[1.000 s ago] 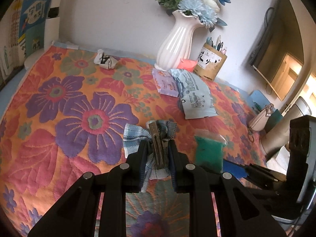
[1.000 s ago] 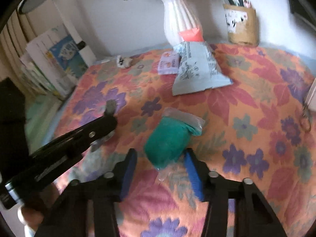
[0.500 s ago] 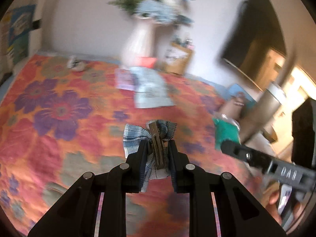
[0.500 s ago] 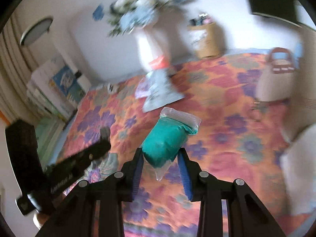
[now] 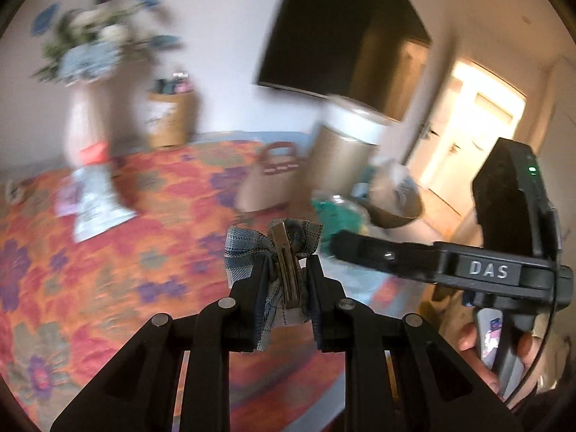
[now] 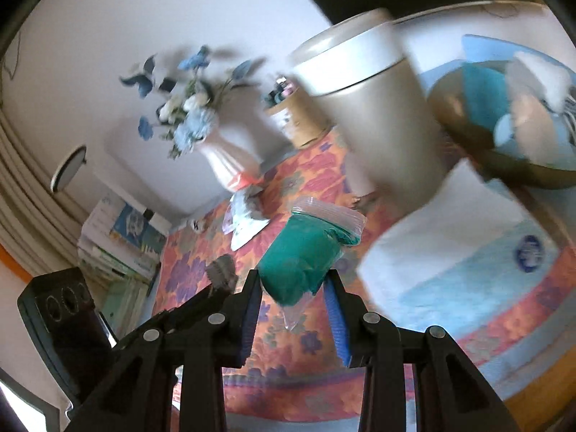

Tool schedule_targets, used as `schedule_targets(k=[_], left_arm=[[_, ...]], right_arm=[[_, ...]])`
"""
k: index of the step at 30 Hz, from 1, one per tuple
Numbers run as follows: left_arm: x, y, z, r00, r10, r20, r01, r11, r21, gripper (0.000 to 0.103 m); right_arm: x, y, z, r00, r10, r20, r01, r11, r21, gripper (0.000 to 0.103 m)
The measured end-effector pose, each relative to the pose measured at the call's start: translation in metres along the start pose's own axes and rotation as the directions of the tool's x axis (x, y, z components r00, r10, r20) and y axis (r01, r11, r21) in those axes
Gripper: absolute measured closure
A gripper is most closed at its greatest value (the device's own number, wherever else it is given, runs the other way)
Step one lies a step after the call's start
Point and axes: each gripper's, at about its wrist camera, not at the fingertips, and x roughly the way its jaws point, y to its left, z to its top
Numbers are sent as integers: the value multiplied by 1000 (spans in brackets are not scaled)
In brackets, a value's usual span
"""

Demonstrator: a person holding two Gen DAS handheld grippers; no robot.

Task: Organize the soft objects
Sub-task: 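Carry the checkered cloth and green packet to the wicker basket and open both tools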

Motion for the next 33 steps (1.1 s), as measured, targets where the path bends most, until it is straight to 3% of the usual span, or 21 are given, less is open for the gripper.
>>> schedule_targets(k=[8, 12, 18, 24, 27, 31, 32, 33], left_arm=[[33, -89, 24, 991, -126, -43, 131, 980, 149, 85], [58, -124, 44, 987, -153, -57, 161, 969, 187, 85], [113, -163, 83, 997, -66, -43, 72, 984, 162, 85], [167, -172, 101, 998, 22, -61, -12, 988, 153, 84], [185, -172, 100, 997, 57, -60, -46, 984, 171, 76], [193, -170, 95, 995, 71, -69, -58, 983, 176, 44], [192, -171, 94, 996, 59, -69, -46, 983, 176, 30], [189, -172, 93, 997, 52, -55, -41, 983, 177, 27]], right_arm=[[-60, -62, 18, 995, -52, 88, 41, 993, 114, 69], [-102, -90, 33, 971, -135, 195, 106, 983, 151, 69], [-136, -132, 65, 926, -226, 301, 153, 957, 248, 69], [-137, -173, 93, 884, -359, 300, 247, 902, 354, 68], [-129, -191, 102, 886, -380, 267, 268, 887, 376, 68], [-112, -207, 109, 909, -373, 187, 288, 885, 366, 65], [-110, -211, 109, 915, -367, 169, 286, 884, 370, 63], [-108, -214, 108, 920, -360, 156, 281, 881, 380, 56]])
